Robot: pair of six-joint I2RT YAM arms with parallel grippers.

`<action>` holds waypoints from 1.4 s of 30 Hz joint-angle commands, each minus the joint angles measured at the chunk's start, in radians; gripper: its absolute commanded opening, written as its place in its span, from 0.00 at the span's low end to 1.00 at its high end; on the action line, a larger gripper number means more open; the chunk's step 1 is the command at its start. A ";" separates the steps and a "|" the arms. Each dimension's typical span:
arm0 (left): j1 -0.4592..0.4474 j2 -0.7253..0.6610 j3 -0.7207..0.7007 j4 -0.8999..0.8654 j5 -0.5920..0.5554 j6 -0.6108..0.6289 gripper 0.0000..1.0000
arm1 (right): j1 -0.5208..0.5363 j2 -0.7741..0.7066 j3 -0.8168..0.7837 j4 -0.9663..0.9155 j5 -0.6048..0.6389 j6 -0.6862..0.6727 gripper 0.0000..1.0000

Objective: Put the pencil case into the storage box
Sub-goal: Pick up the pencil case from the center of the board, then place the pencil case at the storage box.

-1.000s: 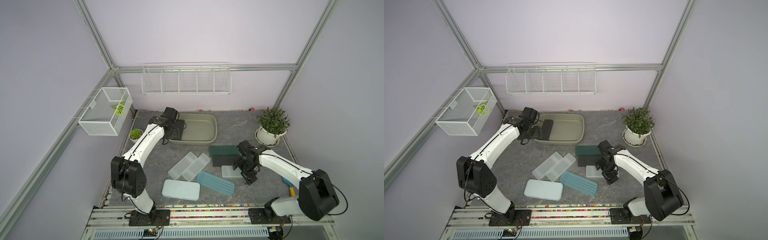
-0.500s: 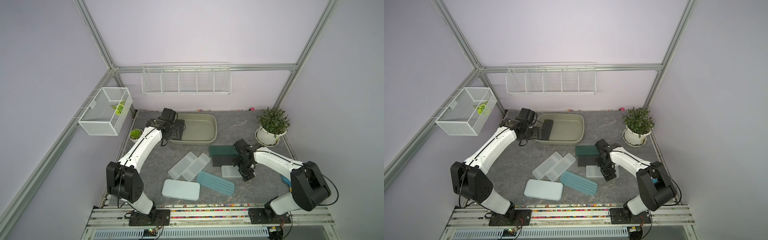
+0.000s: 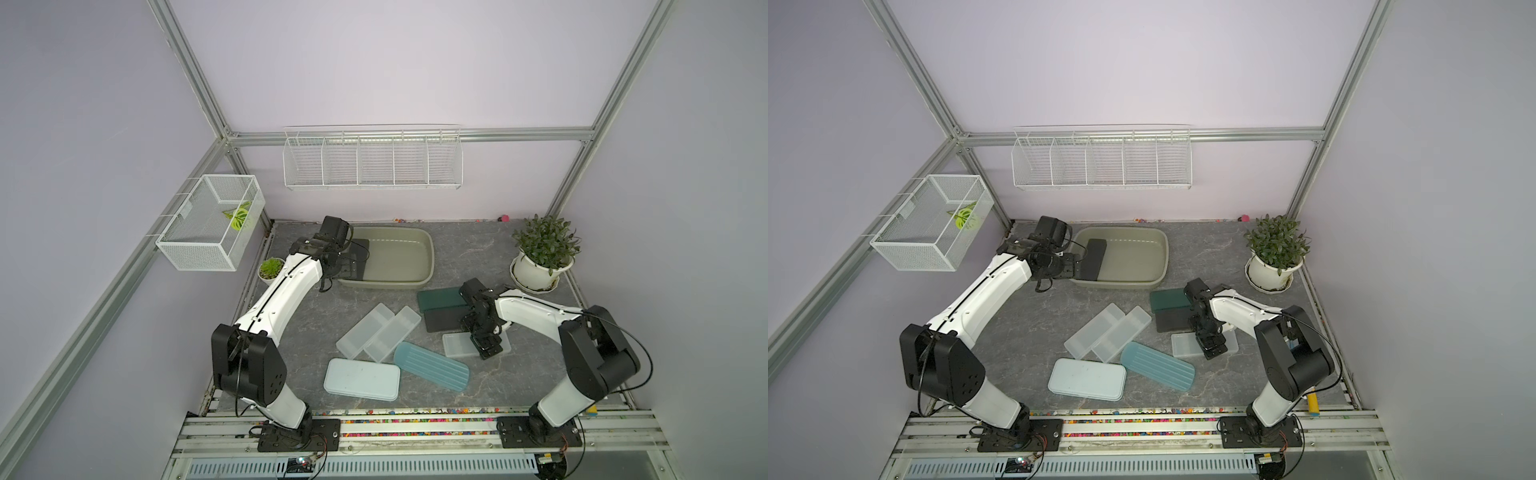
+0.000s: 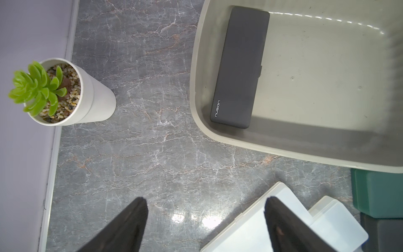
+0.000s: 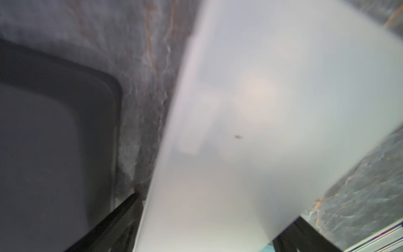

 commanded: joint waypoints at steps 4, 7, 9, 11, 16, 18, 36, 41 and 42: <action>0.007 -0.023 -0.001 0.010 -0.022 0.031 0.86 | 0.012 -0.081 -0.075 -0.027 0.070 0.026 0.73; 0.008 -0.023 -0.002 0.010 -0.026 0.037 0.86 | 0.011 -0.114 -0.060 -0.082 0.114 -0.023 0.63; 0.012 -0.026 -0.003 0.010 -0.028 0.041 0.86 | 0.010 -0.130 -0.010 -0.158 0.155 -0.093 0.59; 0.016 -0.028 -0.003 0.009 -0.028 0.044 0.86 | 0.010 -0.141 0.055 -0.240 0.188 -0.172 0.55; 0.033 -0.040 -0.005 0.012 -0.026 0.049 0.86 | 0.015 -0.137 0.268 -0.389 0.222 -0.430 0.49; 0.040 -0.044 -0.006 0.014 -0.026 0.050 0.86 | 0.019 -0.116 0.377 -0.378 0.222 -0.557 0.48; 0.077 -0.107 -0.029 0.022 -0.039 0.019 0.86 | 0.088 0.785 1.646 -0.315 0.148 -1.188 0.49; 0.084 -0.132 -0.071 0.027 -0.034 0.010 0.86 | 0.073 0.866 1.666 -0.246 0.108 -1.193 0.49; 0.083 -0.135 -0.080 0.028 -0.033 0.007 0.86 | 0.071 0.888 1.675 -0.252 0.105 -1.192 0.50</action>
